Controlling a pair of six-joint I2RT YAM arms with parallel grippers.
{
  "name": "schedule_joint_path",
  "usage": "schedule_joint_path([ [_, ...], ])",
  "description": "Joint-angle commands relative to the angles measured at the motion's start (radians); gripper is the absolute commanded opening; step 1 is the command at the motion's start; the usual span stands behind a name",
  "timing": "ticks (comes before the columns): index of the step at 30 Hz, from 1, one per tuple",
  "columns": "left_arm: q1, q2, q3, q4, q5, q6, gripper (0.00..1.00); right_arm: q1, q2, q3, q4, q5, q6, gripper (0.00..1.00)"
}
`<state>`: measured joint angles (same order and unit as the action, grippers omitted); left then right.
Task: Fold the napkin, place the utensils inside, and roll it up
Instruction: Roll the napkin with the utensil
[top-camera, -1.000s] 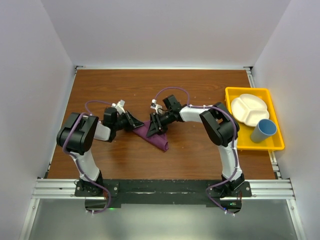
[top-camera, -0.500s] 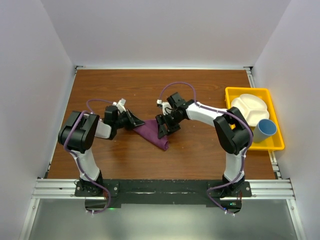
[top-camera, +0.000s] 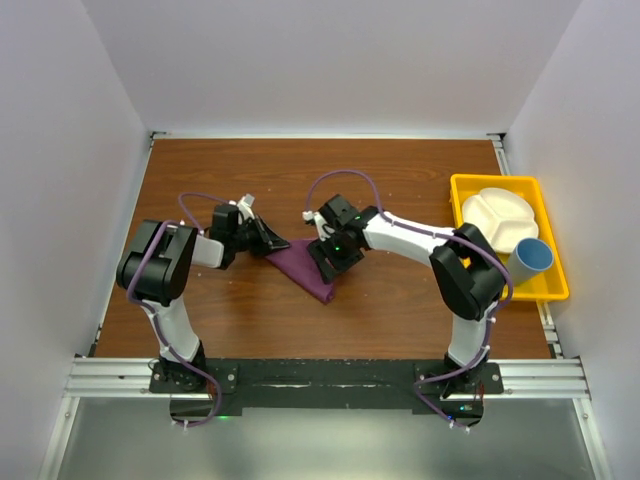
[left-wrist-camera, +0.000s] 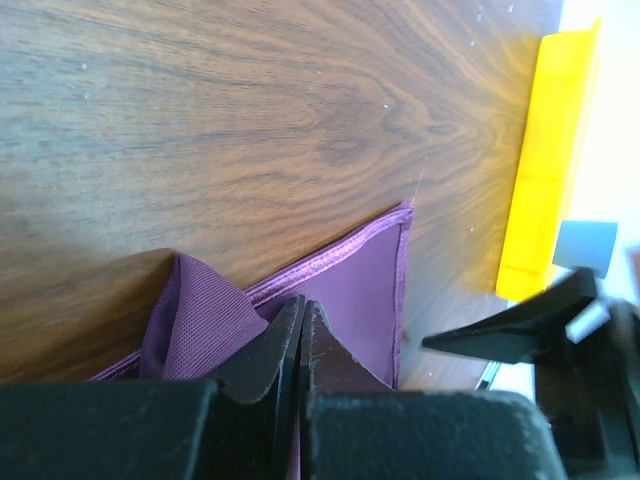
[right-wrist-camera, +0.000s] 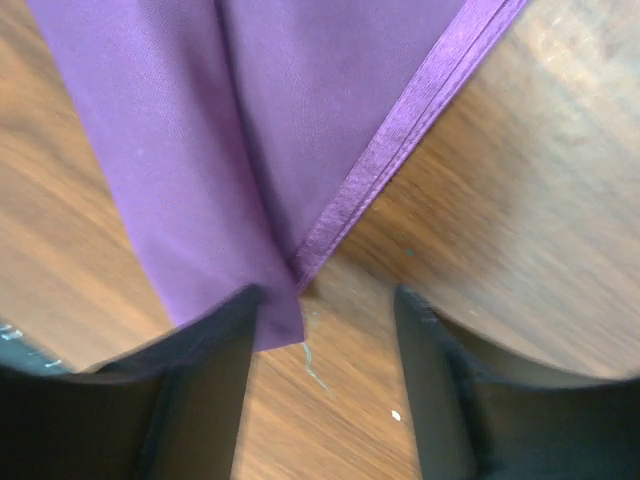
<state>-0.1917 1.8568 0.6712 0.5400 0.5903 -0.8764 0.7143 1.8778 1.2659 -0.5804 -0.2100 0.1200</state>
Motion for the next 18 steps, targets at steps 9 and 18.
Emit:
schedule_joint_path([
  [9, 0.0, -0.001, 0.076, -0.261, -0.053, 0.034, 0.02, 0.284, 0.013, 0.231, 0.027, 0.353, -0.154, 0.84],
  [18, 0.0, -0.008, 0.076, -0.325, -0.061, 0.039, 0.01, 0.332, 0.139, 0.256, 0.103, 0.457, -0.177, 0.76],
])
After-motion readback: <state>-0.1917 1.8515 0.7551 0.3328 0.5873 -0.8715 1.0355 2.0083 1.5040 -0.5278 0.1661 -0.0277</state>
